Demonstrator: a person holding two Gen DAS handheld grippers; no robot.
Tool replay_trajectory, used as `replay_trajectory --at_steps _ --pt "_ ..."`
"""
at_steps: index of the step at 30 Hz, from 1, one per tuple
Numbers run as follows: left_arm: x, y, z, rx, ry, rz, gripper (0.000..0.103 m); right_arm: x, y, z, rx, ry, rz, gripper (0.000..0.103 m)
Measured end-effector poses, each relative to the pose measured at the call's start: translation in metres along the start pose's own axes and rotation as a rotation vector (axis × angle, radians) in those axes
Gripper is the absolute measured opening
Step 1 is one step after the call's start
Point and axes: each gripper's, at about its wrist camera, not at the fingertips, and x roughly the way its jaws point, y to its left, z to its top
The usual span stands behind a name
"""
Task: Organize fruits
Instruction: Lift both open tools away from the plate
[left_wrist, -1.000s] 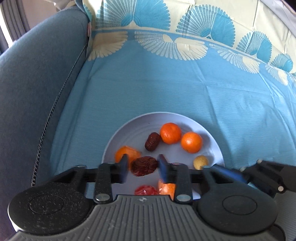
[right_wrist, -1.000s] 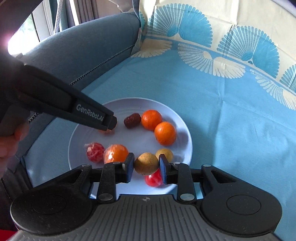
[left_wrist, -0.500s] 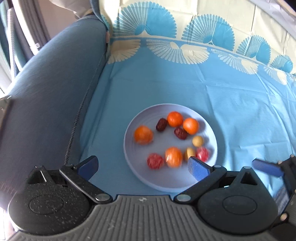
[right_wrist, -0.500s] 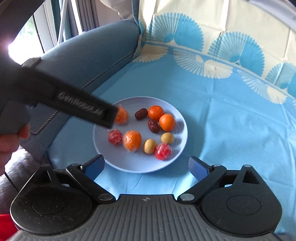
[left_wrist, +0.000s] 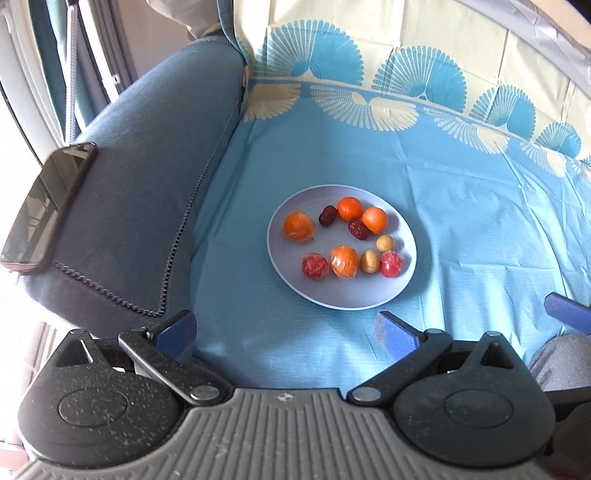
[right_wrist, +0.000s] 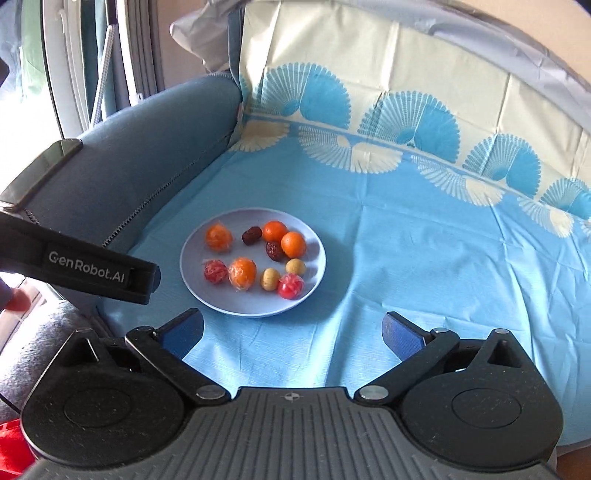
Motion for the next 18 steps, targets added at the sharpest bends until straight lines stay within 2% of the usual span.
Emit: replay_trajectory --at_steps 7,18 --pt "-0.024 -0.005 -0.011 0.018 -0.055 0.020 0.103 -0.021 -0.001 -0.006 0.000 -0.046 -0.018 0.102" --pt "-0.036 -0.009 -0.016 0.031 -0.082 0.021 0.103 -0.037 -0.002 -0.008 0.005 -0.076 -0.036 0.102"
